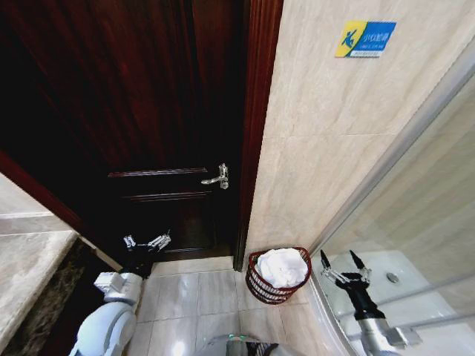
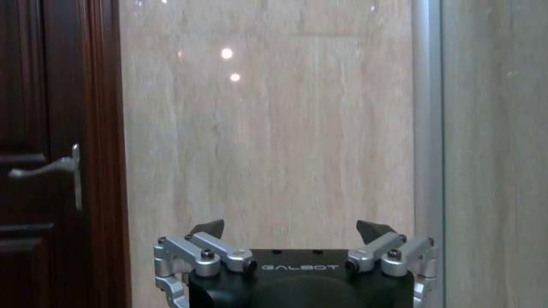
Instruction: Discard the used towel into the hamper.
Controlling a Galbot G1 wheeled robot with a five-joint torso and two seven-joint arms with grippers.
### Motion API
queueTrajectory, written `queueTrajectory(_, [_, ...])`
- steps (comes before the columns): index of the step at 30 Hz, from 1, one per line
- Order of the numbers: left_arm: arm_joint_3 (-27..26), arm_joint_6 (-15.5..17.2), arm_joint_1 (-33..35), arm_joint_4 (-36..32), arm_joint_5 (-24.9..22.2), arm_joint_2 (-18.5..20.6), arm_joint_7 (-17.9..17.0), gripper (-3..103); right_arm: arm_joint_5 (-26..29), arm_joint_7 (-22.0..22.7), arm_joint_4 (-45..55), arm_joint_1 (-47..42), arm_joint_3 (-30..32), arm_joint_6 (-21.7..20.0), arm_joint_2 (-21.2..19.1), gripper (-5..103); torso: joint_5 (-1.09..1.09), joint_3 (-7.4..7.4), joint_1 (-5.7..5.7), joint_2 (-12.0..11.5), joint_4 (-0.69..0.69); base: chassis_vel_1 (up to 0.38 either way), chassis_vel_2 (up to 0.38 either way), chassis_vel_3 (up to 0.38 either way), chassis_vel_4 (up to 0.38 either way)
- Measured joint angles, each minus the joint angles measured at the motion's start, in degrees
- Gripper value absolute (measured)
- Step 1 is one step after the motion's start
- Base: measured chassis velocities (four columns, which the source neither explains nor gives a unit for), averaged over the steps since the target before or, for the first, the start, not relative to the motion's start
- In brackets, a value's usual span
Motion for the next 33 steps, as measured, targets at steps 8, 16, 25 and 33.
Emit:
queueTrajectory(8, [0.0, 0.0, 0.0, 0.0, 0.0, 0.0, 0.0, 100, -2.3, 4.9, 5.6, -1.2, -1.9, -0.3, 2.2, 100, 0.00, 0.00, 0.00, 0.0, -0.01, 0.000, 0.000, 0.000, 0.000])
queueTrajectory(16, [0.0, 0.0, 0.0, 0.0, 0.0, 0.0, 0.0, 100, -4.8, 7.6, 9.3, -2.0, -4.0, -0.4, 3.3, 100, 0.00, 0.00, 0.00, 0.0, 0.00, 0.000, 0.000, 0.000, 0.000])
queueTrajectory(25, [0.0, 0.0, 0.0, 0.0, 0.0, 0.0, 0.0, 100, -6.1, 9.0, 10.0, -2.4, -4.5, -0.6, 3.1, 100, 0.00, 0.00, 0.00, 0.0, 0.00, 0.000, 0.000, 0.000, 0.000])
queueTrajectory(33, [0.0, 0.0, 0.0, 0.0, 0.0, 0.0, 0.0, 100, -6.1, 9.0, 9.8, -2.4, -4.5, -0.6, 3.1, 100, 0.00, 0.00, 0.00, 0.0, 0.00, 0.000, 0.000, 0.000, 0.000])
